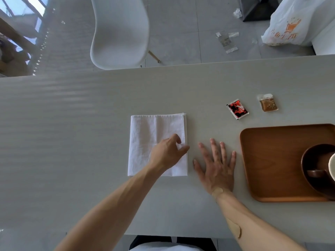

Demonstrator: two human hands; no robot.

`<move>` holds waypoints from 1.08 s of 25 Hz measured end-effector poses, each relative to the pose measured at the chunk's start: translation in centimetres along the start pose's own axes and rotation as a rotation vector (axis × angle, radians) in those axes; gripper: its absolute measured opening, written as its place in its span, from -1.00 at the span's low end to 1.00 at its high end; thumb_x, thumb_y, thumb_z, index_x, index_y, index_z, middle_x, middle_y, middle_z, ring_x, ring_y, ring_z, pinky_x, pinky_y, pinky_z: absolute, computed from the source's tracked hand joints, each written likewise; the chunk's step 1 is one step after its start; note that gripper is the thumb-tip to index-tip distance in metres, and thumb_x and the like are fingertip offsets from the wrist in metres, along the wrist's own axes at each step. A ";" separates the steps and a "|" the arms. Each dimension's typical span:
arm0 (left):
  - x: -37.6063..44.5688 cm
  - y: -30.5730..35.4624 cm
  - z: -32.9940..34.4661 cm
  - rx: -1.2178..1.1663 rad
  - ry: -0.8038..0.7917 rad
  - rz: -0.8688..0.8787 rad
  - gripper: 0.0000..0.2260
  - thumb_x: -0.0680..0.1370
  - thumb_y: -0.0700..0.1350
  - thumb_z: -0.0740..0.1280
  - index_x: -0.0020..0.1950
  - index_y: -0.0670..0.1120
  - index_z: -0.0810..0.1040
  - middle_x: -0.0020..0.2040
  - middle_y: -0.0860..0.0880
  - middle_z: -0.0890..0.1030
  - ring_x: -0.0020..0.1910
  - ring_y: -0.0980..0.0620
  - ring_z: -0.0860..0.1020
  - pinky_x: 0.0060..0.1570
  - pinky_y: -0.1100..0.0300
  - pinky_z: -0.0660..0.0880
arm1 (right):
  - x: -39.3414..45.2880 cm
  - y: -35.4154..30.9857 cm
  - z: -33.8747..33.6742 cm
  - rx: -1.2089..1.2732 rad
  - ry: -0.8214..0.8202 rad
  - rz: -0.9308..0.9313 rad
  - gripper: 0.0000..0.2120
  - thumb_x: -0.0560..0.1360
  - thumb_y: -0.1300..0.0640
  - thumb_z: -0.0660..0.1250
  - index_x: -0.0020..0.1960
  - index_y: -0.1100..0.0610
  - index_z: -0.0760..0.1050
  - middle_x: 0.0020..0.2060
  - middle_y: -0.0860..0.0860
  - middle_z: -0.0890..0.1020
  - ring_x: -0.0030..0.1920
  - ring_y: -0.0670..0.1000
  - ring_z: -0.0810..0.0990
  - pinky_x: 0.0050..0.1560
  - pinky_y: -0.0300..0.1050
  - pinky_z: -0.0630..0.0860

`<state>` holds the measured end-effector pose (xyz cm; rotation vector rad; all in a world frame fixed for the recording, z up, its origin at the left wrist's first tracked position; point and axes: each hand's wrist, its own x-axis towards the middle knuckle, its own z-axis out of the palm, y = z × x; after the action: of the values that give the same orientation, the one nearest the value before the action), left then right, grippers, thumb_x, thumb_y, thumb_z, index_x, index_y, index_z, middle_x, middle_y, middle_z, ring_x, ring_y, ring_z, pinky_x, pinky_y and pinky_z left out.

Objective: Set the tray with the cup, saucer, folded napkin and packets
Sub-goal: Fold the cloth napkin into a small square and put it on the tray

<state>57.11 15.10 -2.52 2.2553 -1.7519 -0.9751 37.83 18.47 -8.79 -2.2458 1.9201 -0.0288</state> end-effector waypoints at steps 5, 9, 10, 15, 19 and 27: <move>-2.2 -5.4 -1.1 0.140 0.403 0.417 -0.86 0.57 -0.07 0.33 0.08 -0.09 0.58 0.00 -0.01 0.61 0.00 -0.05 0.57 -0.27 0.10 0.53 | 0.0 -0.5 -1.6 0.078 0.025 0.030 -0.47 0.52 -0.25 0.06 0.47 -0.20 0.26 0.52 0.03 0.26 0.52 0.16 0.17 0.48 0.31 -0.03; -1.3 -7.6 -0.5 0.223 0.417 0.467 -0.67 0.60 -0.12 0.25 0.34 -0.20 0.50 0.33 -0.16 0.53 0.41 -0.18 0.41 0.37 -0.09 0.37 | 2.7 -6.8 -3.3 0.261 0.284 -0.041 -0.55 0.51 0.06 0.18 0.38 0.09 0.44 0.35 0.14 0.49 0.36 0.21 0.42 0.34 0.31 0.32; -1.1 -7.8 -0.3 0.224 0.380 0.452 -0.62 0.61 -0.12 0.21 0.40 -0.21 0.45 0.40 -0.18 0.47 0.47 -0.19 0.34 0.43 -0.11 0.30 | 3.2 -9.3 -3.4 0.220 0.272 -0.173 -0.55 0.52 0.12 0.20 0.41 0.10 0.40 0.38 0.11 0.46 0.40 0.19 0.39 0.38 0.29 0.29; 0.0 -9.6 0.3 0.292 0.243 0.391 -0.53 0.64 -0.05 0.13 0.54 -0.15 0.27 0.56 -0.11 0.25 0.55 -0.07 0.19 0.47 -0.07 0.24 | 4.4 -11.8 -0.5 0.093 0.003 -0.232 -0.50 0.61 0.02 0.10 0.53 0.09 0.19 0.53 0.03 0.22 0.54 0.13 0.13 0.52 0.18 0.07; 0.2 -13.5 -0.8 0.354 0.271 0.277 -0.42 0.65 0.16 0.01 0.59 -0.12 0.12 0.60 -0.09 0.13 0.58 -0.03 0.08 0.53 -0.01 0.08 | 4.3 -11.0 0.9 0.031 0.003 -0.181 -0.43 0.58 -0.11 0.01 0.56 0.01 0.08 0.57 0.04 0.10 0.57 0.07 0.02 0.53 0.18 0.02; -0.2 -14.8 -2.2 0.396 0.255 0.232 -0.40 0.64 0.17 -0.05 0.60 -0.14 0.08 0.61 -0.10 0.06 0.59 -0.04 0.02 0.54 -0.13 -0.10 | 4.1 -11.5 0.0 -0.032 0.004 -0.120 -0.40 0.54 -0.13 0.08 0.54 0.01 0.15 0.55 0.08 0.20 0.54 0.12 0.15 0.48 0.19 0.11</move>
<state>70.53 19.42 -7.61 2.1867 -2.1686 -0.3002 49.69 16.12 -7.44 -2.3808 1.7983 -0.0195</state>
